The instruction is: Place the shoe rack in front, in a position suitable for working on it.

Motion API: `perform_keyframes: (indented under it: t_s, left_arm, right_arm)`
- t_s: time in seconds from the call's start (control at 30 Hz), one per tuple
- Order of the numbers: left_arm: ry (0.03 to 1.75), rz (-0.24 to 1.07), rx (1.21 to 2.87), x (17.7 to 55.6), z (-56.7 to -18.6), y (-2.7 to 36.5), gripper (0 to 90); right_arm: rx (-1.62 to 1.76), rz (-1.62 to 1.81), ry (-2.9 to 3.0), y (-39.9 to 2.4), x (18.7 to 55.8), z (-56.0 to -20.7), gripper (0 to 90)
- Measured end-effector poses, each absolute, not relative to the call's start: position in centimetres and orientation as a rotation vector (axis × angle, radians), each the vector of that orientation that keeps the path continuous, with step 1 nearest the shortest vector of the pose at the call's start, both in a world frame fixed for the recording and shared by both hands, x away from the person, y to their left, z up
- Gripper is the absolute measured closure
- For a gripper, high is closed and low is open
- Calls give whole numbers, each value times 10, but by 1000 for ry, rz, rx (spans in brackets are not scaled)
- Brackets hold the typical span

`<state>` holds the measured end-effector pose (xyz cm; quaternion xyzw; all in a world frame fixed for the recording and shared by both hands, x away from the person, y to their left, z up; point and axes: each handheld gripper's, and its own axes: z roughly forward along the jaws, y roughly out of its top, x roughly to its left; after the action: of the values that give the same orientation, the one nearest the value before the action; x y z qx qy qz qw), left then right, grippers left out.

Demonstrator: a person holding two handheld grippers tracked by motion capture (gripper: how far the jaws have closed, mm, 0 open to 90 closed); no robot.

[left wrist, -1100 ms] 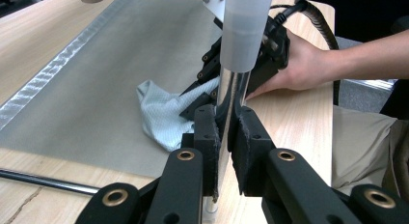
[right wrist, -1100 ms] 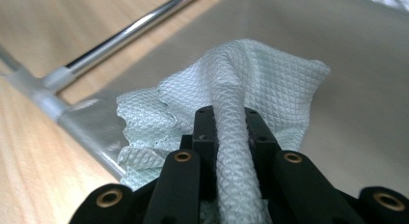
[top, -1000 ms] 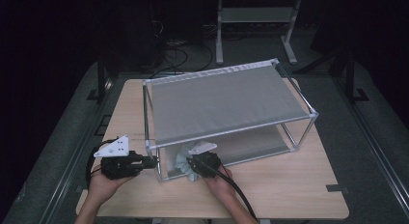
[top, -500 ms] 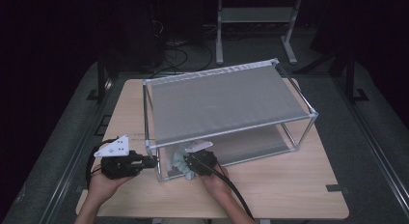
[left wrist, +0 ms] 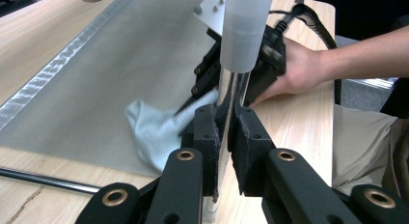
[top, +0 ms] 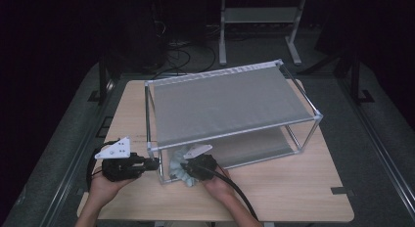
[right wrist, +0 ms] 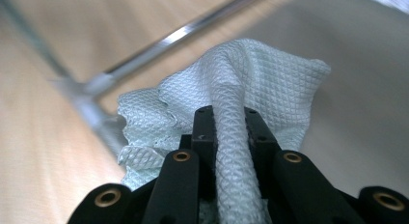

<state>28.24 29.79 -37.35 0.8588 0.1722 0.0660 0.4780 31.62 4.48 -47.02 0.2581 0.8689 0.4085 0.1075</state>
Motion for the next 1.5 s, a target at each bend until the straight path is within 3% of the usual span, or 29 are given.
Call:
perform_keyframes:
  t_s: [0.3, 0.47, 0.7, 0.93, 1.07, 1.5]
  left_arm:
    - [424, 155, 2091, 283, -374, 299, 811]
    - [435, 160, 2090, 282, -374, 303, 810]
    - [439, 163, 2090, 283, -374, 305, 811]
    - [456, 171, 2088, 282, -373, 312, 811]
    - [455, 171, 2085, 283, -374, 310, 810]
    - [491, 194, 2096, 283, -372, 302, 813]
  right_arm:
    - [699, 1165, 2580, 16, 332, -467, 782]
    - [625, 1176, 2662, 35, 325, -466, 781]
    - [559, 1078, 2689, 11, 337, -461, 778]
    - [454, 1093, 2703, 24, 337, -461, 777]
    - [505, 1074, 2701, 4, 338, -460, 777]
    - [539, 1067, 2594, 15, 322, -465, 779]
